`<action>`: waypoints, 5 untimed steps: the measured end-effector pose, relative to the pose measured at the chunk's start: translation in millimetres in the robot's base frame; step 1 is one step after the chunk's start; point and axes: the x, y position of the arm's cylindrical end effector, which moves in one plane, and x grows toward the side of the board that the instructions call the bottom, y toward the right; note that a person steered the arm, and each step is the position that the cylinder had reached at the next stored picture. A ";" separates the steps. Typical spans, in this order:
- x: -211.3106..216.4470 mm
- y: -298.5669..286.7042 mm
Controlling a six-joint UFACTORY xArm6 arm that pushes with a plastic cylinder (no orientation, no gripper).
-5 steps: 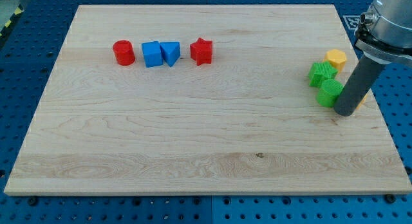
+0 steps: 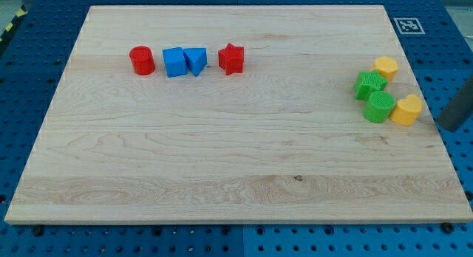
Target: Move the yellow hexagon a bit down
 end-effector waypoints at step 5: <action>-19.9 -15.3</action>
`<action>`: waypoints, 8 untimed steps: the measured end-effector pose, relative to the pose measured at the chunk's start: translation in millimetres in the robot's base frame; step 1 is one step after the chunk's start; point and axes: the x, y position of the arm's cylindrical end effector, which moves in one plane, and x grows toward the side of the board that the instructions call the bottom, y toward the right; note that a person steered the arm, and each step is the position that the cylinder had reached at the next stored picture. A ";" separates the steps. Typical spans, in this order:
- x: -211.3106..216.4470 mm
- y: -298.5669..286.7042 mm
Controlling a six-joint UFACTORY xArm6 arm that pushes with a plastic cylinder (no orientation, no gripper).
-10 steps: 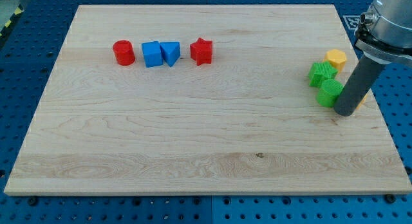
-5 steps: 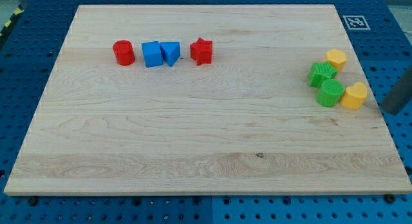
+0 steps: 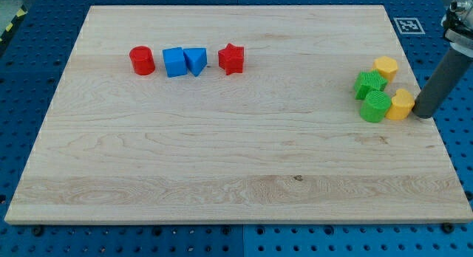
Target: Move the yellow hexagon a bit down
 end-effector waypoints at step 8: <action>-117.3 -53.9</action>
